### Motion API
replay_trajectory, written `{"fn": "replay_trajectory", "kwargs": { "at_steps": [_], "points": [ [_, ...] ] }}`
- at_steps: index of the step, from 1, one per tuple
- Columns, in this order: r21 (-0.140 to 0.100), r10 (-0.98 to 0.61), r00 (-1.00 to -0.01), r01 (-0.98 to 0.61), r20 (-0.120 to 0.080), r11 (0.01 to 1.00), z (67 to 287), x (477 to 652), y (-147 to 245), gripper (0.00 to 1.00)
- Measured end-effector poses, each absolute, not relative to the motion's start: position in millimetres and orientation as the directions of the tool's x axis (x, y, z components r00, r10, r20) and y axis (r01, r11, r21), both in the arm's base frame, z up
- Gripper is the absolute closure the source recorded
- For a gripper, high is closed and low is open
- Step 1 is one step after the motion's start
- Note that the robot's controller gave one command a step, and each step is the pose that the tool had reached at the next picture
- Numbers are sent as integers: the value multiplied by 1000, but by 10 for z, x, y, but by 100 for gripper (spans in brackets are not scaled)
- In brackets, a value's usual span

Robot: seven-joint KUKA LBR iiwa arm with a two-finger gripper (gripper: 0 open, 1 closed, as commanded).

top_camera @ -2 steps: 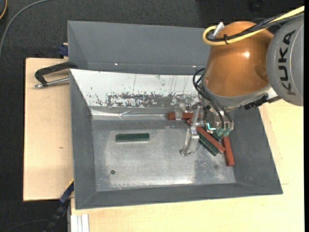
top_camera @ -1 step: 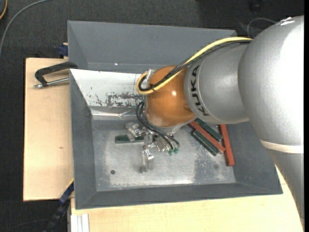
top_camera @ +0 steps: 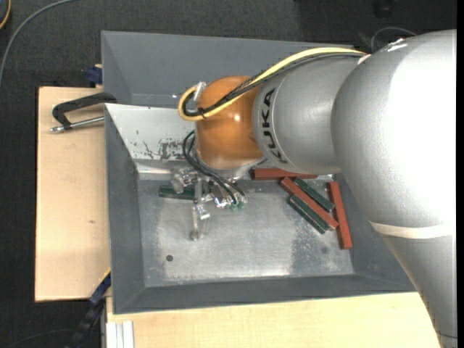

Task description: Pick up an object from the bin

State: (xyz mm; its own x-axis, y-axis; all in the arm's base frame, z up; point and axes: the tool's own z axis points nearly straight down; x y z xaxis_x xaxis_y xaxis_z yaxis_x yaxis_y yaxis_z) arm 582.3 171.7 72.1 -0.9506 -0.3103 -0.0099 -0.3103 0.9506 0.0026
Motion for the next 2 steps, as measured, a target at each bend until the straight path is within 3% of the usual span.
{"fn": "replay_trajectory", "kwargs": {
  "at_steps": [1, 2],
  "points": [
    [0, -241, -971, -241, -9, 971, 718, 6041, 1341, 0],
    [2, -243, -970, -243, -7, 970, 715, 6030, 1359, 100]
  ]
}}
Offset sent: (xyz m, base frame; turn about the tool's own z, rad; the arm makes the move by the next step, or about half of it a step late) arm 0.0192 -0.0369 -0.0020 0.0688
